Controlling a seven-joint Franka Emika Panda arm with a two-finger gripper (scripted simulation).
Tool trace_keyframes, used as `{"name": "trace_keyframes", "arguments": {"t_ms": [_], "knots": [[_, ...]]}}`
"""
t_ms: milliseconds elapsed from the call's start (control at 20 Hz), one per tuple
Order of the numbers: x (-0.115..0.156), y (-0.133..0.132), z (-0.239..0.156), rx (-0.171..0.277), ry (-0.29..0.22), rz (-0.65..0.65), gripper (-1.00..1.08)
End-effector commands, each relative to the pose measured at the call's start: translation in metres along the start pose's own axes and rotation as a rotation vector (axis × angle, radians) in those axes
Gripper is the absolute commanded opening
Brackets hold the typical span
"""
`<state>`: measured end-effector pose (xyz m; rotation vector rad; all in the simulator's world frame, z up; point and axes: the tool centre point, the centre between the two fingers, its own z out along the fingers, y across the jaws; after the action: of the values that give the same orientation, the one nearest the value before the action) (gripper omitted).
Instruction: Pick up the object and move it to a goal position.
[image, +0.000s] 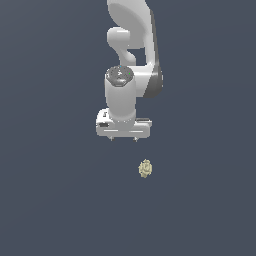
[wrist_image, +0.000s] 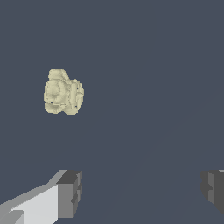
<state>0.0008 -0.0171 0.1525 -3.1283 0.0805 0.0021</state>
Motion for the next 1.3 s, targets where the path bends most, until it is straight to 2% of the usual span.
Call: {"name": "trace_keyframes", "arguments": {"t_ms": [0, 600, 1250], "knots": [[-0.001, -0.003, 0.002, -0.004, -0.002, -0.017, 1.00], [0.011, -0.014, 0.008, -0.004, -0.002, 0.003, 1.00], [0.059, -0.070, 0.045, -0.010, 0.001, 0.085, 1.00]]}}
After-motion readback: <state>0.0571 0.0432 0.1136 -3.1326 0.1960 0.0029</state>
